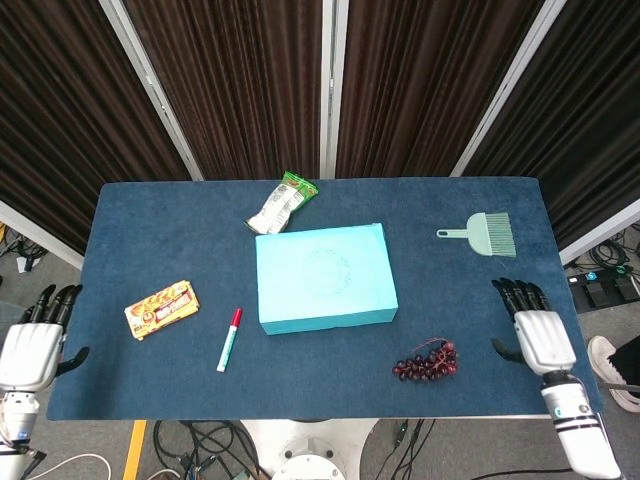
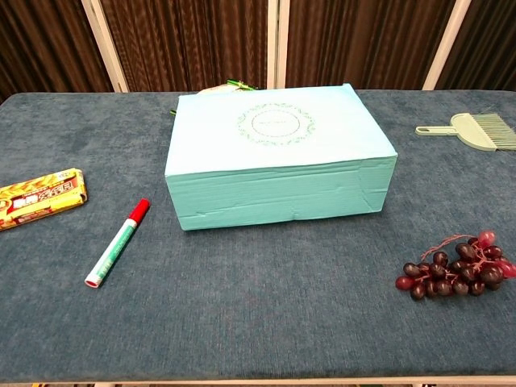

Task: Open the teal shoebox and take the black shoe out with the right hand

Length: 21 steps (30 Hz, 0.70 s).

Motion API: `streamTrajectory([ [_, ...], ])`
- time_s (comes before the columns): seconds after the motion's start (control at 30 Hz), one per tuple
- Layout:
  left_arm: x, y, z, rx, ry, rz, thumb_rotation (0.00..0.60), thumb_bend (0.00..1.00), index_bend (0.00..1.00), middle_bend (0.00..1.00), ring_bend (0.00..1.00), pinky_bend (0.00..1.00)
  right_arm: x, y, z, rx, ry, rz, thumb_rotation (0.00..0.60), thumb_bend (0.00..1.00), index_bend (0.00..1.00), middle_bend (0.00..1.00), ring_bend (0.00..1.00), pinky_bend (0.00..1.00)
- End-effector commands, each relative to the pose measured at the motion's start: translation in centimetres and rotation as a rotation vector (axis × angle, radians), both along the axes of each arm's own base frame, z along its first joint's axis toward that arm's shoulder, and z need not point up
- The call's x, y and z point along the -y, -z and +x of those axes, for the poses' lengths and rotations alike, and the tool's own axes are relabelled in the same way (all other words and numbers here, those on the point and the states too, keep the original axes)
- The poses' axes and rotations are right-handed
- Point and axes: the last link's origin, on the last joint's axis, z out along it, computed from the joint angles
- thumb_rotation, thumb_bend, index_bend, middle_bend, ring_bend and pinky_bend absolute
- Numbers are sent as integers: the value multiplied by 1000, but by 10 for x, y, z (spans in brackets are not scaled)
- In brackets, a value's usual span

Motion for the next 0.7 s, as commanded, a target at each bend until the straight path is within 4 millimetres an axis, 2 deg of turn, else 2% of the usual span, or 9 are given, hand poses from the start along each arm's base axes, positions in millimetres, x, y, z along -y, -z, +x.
streamTrajectory([
  [0.03,0,-1,-3,0,-5,5,600,187,56,98,31,263,33,9,19,67,0,79,600,138,0,136,10,0],
  [0.17,-1,-2,-8,2,-18,12,600,188,56,98,31,263,52,28,34,103,1,151,600,289,0,226,15,0],
  [0.3,-2,-2,-10,1,-22,7,600,187,57,97,31,263,64,45,47,122,-11,191,600,359,0,262,15,0],
  [0.5,-6,-3,-10,0,-15,3,600,188,56,97,31,264,75,67,60,110,-28,240,600,385,0,264,15,0],
  [0.7,-6,-1,-12,3,-19,1,600,187,57,97,31,264,77,81,74,119,-62,266,600,390,0,264,15,0],
])
